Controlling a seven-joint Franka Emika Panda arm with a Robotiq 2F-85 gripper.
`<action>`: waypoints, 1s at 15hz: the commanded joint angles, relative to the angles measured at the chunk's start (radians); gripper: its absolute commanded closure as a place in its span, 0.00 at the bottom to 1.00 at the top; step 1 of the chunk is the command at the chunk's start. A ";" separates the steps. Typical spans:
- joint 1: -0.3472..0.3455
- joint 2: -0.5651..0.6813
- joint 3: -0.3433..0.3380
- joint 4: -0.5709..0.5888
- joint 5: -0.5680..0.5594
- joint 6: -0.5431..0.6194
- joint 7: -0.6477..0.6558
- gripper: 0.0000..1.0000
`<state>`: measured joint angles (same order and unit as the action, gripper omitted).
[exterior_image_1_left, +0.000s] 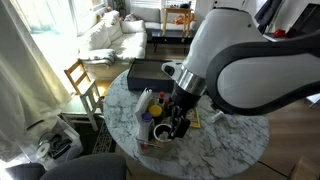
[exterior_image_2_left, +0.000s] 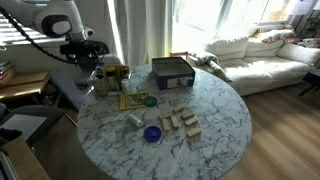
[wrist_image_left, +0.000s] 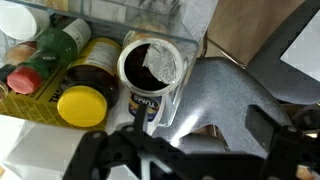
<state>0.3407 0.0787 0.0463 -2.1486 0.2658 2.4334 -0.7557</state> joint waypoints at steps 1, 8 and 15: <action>-0.068 0.009 0.067 0.008 -0.010 -0.001 0.005 0.00; -0.072 0.009 0.067 0.014 -0.010 -0.001 -0.001 0.00; -0.130 0.072 0.085 0.019 -0.066 0.009 0.229 0.00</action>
<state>0.2504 0.1139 0.0979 -2.1356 0.2221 2.4332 -0.6033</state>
